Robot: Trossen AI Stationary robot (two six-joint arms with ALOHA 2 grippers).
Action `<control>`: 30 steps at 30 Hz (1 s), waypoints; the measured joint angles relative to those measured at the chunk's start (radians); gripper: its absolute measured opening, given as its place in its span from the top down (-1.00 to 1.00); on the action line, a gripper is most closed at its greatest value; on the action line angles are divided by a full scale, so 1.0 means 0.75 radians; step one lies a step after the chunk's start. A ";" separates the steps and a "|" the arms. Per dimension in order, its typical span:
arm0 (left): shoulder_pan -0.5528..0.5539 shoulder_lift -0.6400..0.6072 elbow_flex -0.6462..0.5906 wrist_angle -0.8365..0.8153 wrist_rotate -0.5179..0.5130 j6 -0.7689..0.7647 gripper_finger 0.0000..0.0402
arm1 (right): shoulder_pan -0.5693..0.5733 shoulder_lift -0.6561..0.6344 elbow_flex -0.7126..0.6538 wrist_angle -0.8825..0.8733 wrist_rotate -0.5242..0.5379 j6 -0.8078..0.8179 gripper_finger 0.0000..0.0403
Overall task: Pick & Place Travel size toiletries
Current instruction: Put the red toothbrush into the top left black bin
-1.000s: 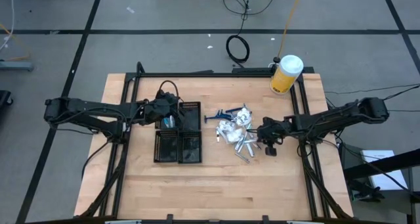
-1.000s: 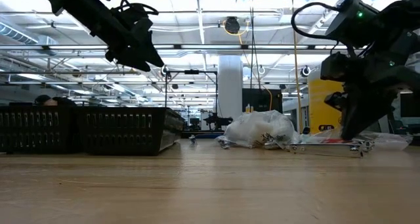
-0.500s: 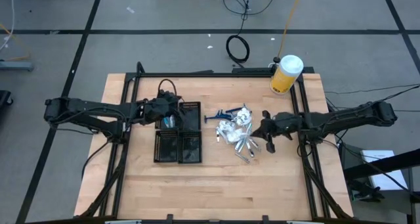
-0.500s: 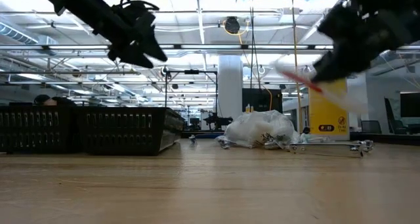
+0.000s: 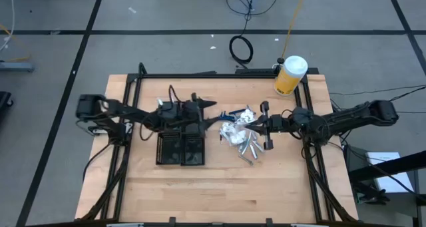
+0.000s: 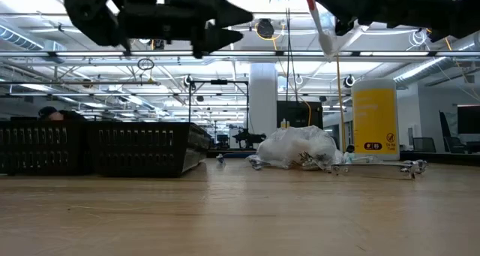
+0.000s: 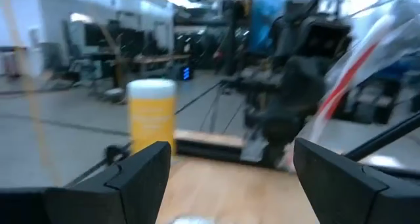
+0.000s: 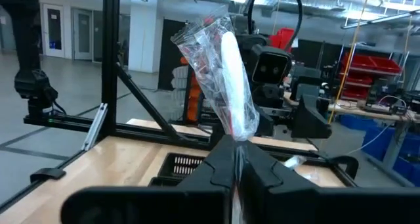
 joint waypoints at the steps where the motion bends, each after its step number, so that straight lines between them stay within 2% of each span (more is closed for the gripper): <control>1: -0.005 0.043 0.026 0.036 0.021 -0.006 -0.54 | 0.000 0.022 0.000 0.024 0.001 0.000 1.00; 5: -0.024 0.173 0.159 0.011 0.103 0.005 -0.54 | 0.000 0.086 0.000 0.123 0.002 0.000 1.00; 13: -0.082 0.325 0.348 -0.009 0.120 0.058 -0.54 | 0.000 0.115 0.000 0.189 0.001 -0.005 1.00; 19: -0.104 0.363 0.420 -0.089 0.193 0.079 -0.54 | 0.000 0.115 0.000 0.188 0.000 -0.005 1.00; 30: -0.097 0.392 0.520 -0.206 0.195 0.074 -0.54 | 0.000 0.115 0.000 0.181 -0.001 -0.005 1.00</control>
